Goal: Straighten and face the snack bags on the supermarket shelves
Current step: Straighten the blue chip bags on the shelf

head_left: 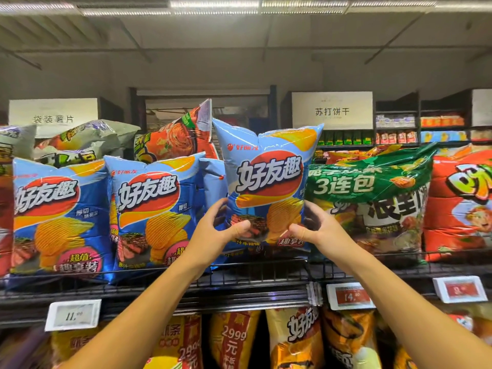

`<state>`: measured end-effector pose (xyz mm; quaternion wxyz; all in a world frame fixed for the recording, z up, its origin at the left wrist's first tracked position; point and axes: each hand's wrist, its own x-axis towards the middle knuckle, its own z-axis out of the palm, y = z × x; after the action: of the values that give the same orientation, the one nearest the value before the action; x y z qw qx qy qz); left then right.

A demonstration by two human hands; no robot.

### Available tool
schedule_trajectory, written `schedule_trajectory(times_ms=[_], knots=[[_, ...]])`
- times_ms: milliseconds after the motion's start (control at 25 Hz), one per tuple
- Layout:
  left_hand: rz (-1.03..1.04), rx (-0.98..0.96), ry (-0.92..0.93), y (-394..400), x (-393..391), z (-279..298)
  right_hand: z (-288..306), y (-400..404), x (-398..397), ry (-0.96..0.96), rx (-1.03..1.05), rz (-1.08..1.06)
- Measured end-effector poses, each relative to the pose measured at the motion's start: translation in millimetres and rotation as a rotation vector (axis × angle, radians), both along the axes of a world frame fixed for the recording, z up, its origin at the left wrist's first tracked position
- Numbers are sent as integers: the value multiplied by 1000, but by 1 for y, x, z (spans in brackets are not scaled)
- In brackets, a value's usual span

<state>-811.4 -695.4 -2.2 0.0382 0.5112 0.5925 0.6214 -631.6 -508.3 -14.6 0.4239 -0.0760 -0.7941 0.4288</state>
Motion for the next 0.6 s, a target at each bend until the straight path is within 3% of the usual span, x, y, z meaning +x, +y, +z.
schedule_trajectory(times_ms=[280, 600], knots=[[-1, 11, 22, -1, -7, -5, -5, 4, -2, -25, 6, -20], [-22, -121, 43, -4, -11, -10, -16, 3, -4, -113, -2, -42]])
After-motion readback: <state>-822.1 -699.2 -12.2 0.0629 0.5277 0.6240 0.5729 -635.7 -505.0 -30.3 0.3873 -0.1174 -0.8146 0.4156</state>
